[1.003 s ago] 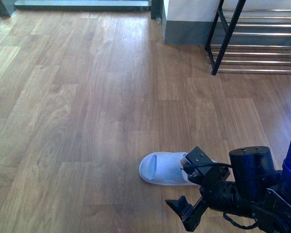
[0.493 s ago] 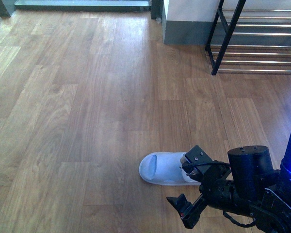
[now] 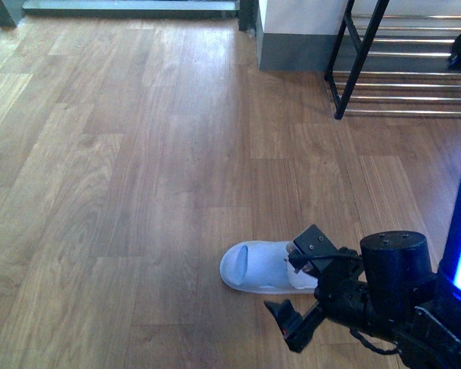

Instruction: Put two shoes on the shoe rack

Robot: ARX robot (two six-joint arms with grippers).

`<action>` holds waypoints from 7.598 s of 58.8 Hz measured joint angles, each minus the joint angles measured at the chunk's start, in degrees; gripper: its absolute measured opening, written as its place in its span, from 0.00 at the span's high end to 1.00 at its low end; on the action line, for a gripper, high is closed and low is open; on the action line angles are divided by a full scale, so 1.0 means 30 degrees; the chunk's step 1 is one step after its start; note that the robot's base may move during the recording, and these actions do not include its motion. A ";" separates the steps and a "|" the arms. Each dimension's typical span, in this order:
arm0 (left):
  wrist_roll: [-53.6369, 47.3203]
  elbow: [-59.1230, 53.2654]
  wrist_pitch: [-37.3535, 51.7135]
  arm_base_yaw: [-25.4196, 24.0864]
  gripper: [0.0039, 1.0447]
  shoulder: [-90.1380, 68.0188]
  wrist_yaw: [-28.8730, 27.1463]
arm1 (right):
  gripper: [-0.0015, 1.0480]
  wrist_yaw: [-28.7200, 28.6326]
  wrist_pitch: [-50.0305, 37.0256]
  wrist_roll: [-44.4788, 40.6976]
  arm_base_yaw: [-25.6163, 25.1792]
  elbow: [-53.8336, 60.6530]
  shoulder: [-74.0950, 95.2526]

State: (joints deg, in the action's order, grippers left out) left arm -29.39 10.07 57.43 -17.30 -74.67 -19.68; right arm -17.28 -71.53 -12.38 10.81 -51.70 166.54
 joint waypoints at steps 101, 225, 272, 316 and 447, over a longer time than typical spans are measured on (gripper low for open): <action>0.0000 0.0000 0.0000 0.0000 0.98 0.0000 -0.0007 | 0.55 -0.1020 0.4357 0.1304 -0.0342 -0.7147 0.3606; 0.0000 0.0000 0.0000 -0.0051 0.98 0.0007 -0.0073 | 0.98 0.0903 -0.2142 -0.1610 -0.4459 1.6910 -2.7044; 0.0000 -0.0015 0.0000 0.0029 0.98 0.0029 0.0044 | 0.98 0.0969 -0.2149 -0.1596 -0.4532 1.6910 -2.7052; -0.0007 -0.0015 0.0007 -0.0022 0.98 0.0029 -0.0036 | 0.98 0.0903 -0.2178 -0.1581 -0.4488 1.6903 -2.7088; -0.0022 -0.0015 0.0007 0.0036 0.98 0.0007 0.0000 | 0.98 0.9821 0.8903 0.5756 -0.0117 0.0889 -1.7376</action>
State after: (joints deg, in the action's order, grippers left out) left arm -29.45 10.02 57.45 -17.19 -74.65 -19.68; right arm 12.19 -44.82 4.89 10.46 -49.04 114.41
